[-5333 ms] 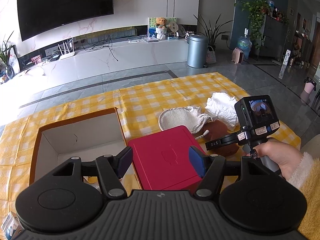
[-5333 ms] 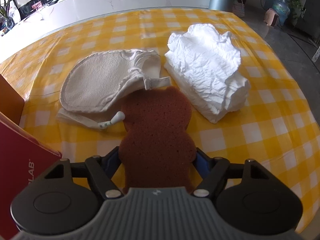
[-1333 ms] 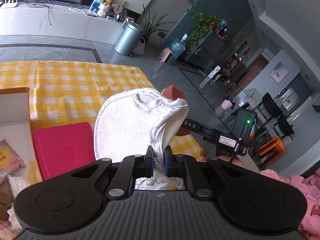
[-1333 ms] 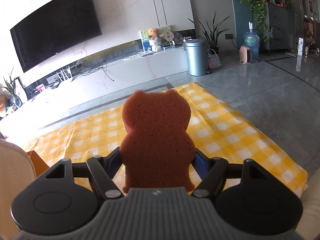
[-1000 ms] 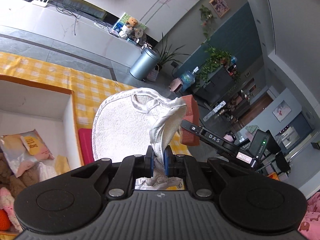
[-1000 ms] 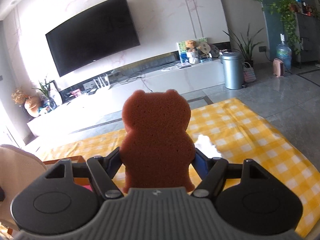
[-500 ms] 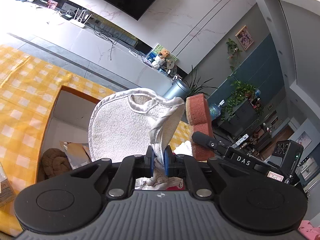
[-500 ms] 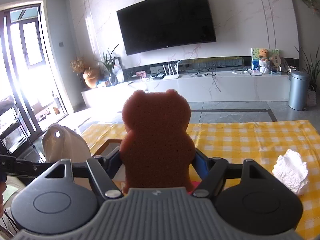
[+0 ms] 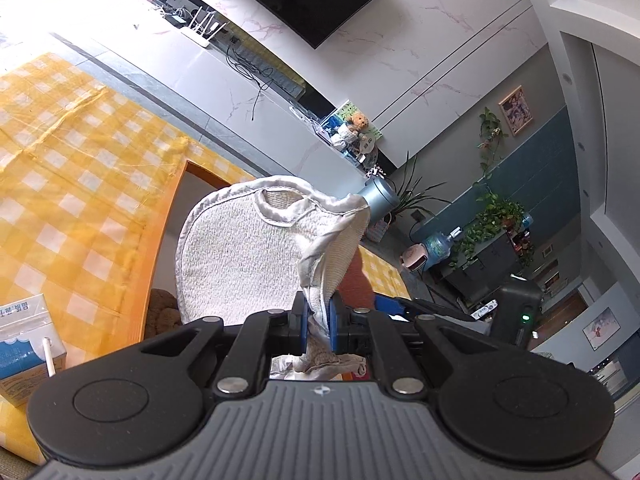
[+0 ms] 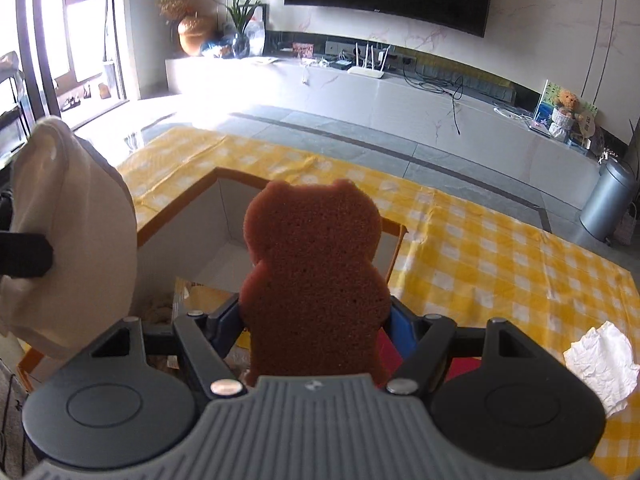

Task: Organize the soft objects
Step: 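Carry the brown sponge and white bib in both tools over the white box, then open the right tool to drop the sponge while the left releases the bib into the box, then reach the right tool to the white mesh pad and grasp it, then grasp the crumpled white cloth with the left tool while the right holds the pad, then carry the white mesh pad and crumpled white cloth in both tools over the box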

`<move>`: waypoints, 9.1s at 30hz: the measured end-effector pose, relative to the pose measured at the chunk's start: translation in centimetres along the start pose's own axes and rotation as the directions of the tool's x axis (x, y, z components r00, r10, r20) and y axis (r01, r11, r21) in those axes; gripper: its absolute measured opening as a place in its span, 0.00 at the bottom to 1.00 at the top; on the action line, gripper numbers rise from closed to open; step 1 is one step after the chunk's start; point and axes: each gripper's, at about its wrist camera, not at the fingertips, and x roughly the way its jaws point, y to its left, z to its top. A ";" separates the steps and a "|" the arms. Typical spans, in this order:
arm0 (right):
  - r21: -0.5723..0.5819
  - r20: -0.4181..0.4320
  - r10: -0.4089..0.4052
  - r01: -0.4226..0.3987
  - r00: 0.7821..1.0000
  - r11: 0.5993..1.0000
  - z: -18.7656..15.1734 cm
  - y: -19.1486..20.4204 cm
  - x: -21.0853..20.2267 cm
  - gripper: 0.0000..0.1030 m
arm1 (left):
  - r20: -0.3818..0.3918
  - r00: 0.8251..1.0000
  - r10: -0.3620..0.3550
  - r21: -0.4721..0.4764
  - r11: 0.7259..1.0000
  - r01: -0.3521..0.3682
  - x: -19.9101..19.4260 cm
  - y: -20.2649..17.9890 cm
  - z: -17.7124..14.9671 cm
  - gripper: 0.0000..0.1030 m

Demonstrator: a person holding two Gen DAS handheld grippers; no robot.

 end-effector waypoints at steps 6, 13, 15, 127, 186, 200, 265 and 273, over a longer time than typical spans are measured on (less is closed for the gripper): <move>-0.114 -0.124 -0.068 0.054 0.990 0.992 1.3 2.4 4.3 0.70 | 0.006 1.000 -0.006 -0.027 1.000 0.006 -0.6 0.9 0.0 0.11; -0.211 -0.268 -0.193 0.138 0.944 0.968 1.5 4.5 10.0 0.70 | -0.004 1.000 -0.028 -0.021 0.999 0.028 -1.0 0.9 0.1 0.11; -0.261 -0.274 -0.263 0.192 0.925 0.946 1.0 4.7 11.2 0.70 | -0.005 1.000 -0.030 -0.010 0.999 0.030 -1.1 0.8 0.1 0.11; 0.454 -0.367 -0.263 0.418 0.892 0.787 -12.5 -17.9 5.6 0.04 | 0.057 0.946 0.319 0.441 0.842 -0.310 9.4 -12.1 -7.2 0.84; 0.799 -0.202 -0.406 0.389 0.891 0.459 -23.5 -30.7 -12.0 0.01 | -0.197 0.853 0.483 0.589 0.754 -0.290 44.1 -28.9 -15.8 0.83; 0.786 -0.243 -0.384 0.413 0.891 0.460 -24.3 -31.2 -10.7 0.02 | -0.202 0.798 0.568 0.606 0.712 -0.354 48.6 -25.9 -18.0 0.88; 0.692 -0.260 -0.367 0.437 0.893 0.574 -20.9 -29.4 -8.6 0.02 | -0.287 0.899 0.331 0.783 0.621 0.021 24.6 -24.0 -18.3 0.26; 0.746 -0.179 -0.415 0.398 0.892 0.534 -19.9 -29.1 -10.3 0.02 | -0.213 0.948 0.234 0.775 0.632 0.018 22.3 -25.7 -15.3 0.26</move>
